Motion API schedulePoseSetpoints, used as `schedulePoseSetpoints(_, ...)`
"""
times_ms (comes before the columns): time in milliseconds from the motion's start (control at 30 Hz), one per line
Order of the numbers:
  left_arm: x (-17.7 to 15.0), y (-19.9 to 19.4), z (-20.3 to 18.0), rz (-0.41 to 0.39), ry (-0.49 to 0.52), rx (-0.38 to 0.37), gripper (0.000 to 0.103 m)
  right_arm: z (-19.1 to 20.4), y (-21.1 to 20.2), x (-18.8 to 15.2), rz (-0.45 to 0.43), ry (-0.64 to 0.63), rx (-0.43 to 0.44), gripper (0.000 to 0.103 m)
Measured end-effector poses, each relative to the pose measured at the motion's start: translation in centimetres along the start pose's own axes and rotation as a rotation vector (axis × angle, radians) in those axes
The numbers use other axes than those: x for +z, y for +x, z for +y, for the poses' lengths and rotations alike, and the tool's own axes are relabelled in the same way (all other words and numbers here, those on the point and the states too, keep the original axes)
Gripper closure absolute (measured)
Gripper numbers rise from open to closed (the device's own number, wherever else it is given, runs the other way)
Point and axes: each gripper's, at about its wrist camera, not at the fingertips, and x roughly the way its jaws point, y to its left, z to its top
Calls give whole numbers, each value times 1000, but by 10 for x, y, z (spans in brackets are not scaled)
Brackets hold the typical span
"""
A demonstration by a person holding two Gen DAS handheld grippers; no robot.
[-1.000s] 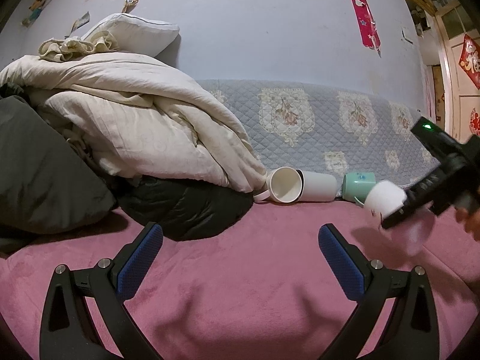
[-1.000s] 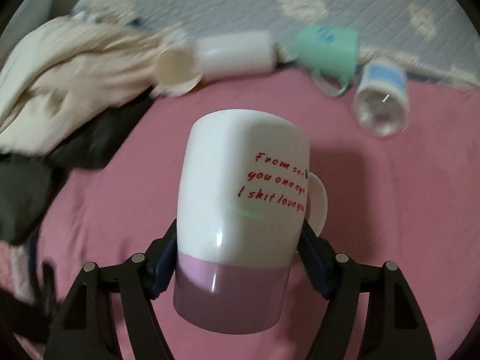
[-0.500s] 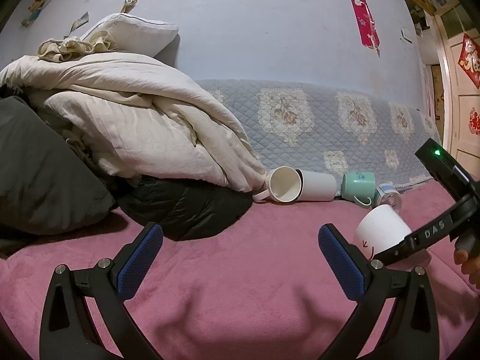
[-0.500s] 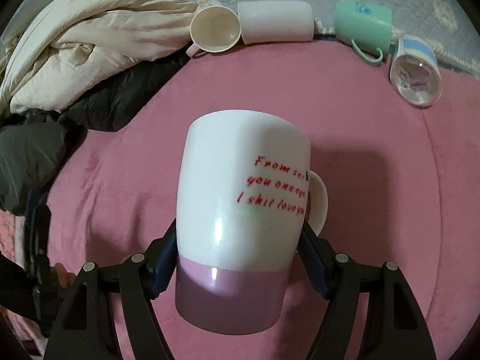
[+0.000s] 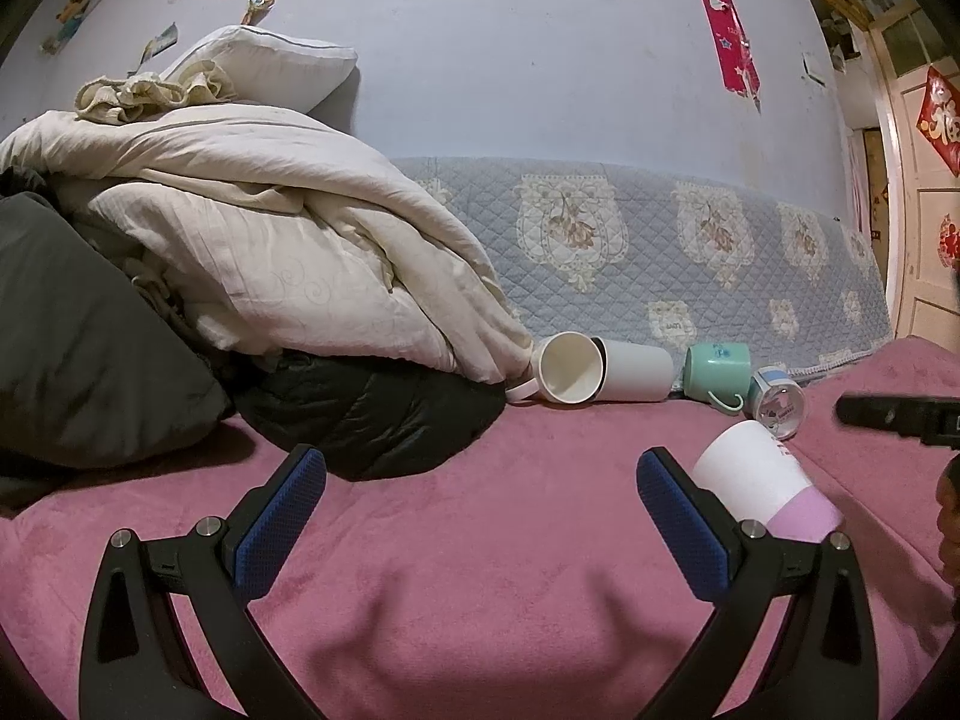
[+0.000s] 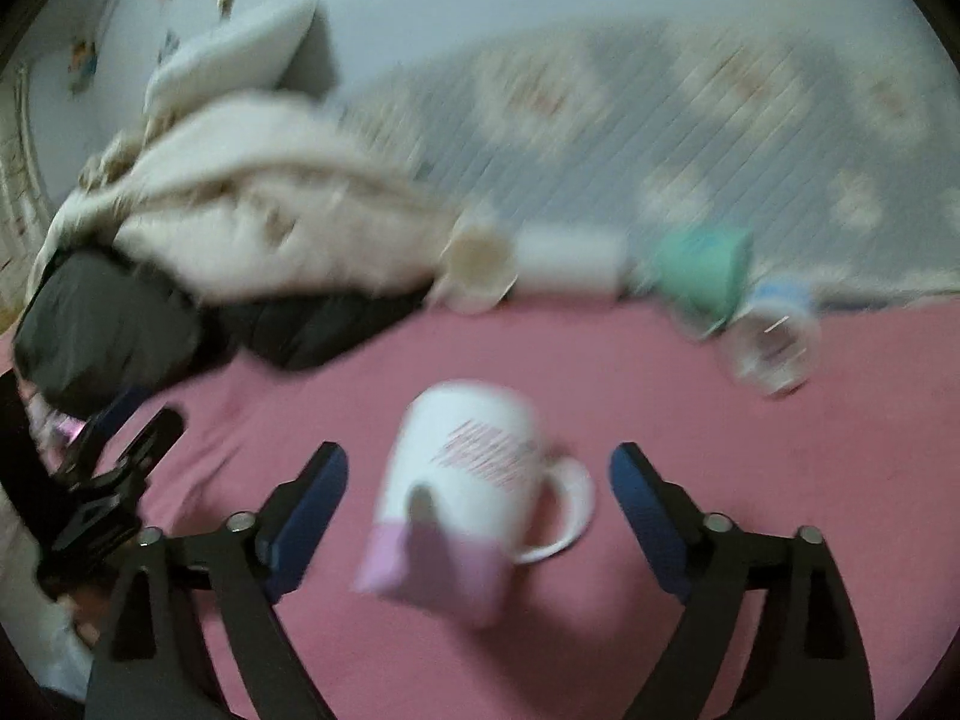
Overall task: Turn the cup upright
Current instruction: 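Lift the pink-based mug with the right gripper and set it down on its side, then move the left gripper over the pink-based mug and grasp its body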
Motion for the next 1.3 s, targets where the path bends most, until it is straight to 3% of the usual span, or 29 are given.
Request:
schedulePoseSetpoints(133, 0, -1, 0, -6, 1, 4, 0, -9, -20, -15, -191, -100, -166, 10)
schedulePoseSetpoints(233, 0, -2, -1, -18, 7, 8, 0, -12, -23, -26, -231, -170, -233, 9)
schedulePoseSetpoints(267, 0, -2, -1, -18, 9, 8, 0, -15, -23, -30, -231, -173, -245, 4)
schedulePoseSetpoints(300, 0, -1, -1, -16, 10, 8, 0, -20, -22, -33, -234, -152, -247, 0)
schedulePoseSetpoints(467, 0, -2, -1, -17, 4, 10, 0, -37, -31, -38, -262, -63, -210, 0)
schedulePoseSetpoints(667, 2, -5, 0, 9, 3, 6, 0, -34, -35, -49, -278, -90, -225, 0)
schedulePoseSetpoints(733, 3, -2, -4, 47, 15, -5, 0, -33, -38, -52, -291, -93, -244, 0)
schedulePoseSetpoints(833, 1, 5, -13, 130, 38, 57, 0, -34, -47, -56, -333, -92, -245, 0)
schedulePoseSetpoints(1000, 6, -5, -25, 155, 44, 17, 0, -39, -45, -55, -323, -71, -243, 0)
schedulePoseSetpoints(1200, 39, 4, -47, 252, -50, -151, 0, -37, -48, -56, -344, -85, -246, 0)
schedulePoseSetpoints(1300, 58, 23, -53, 336, -104, -231, 0, -40, -49, -56, -350, -76, -247, 0)
